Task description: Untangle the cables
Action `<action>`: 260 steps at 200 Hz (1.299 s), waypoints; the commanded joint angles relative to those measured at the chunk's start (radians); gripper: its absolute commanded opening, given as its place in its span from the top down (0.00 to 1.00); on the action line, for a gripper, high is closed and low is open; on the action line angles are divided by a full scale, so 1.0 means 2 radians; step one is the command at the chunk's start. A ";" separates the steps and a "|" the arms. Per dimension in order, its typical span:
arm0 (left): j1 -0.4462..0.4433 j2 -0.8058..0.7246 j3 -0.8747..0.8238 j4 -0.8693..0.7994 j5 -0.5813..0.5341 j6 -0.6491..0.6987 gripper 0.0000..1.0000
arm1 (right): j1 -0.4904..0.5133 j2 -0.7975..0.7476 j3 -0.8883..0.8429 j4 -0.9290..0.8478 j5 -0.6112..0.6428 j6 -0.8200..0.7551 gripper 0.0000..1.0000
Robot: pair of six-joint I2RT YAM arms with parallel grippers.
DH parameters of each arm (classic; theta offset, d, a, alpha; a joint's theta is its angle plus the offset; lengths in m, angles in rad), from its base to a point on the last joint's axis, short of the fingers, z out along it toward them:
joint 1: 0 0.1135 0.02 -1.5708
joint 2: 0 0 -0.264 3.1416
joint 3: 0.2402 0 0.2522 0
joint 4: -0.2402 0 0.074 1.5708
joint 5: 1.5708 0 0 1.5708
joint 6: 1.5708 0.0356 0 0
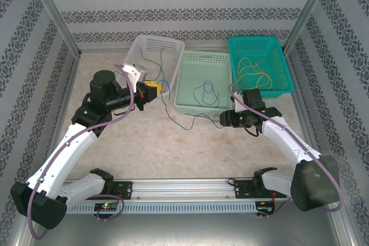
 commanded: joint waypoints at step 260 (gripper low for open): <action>0.032 -0.039 -0.021 0.119 0.044 -0.101 1.00 | 0.022 0.014 0.008 0.055 -0.026 -0.044 0.44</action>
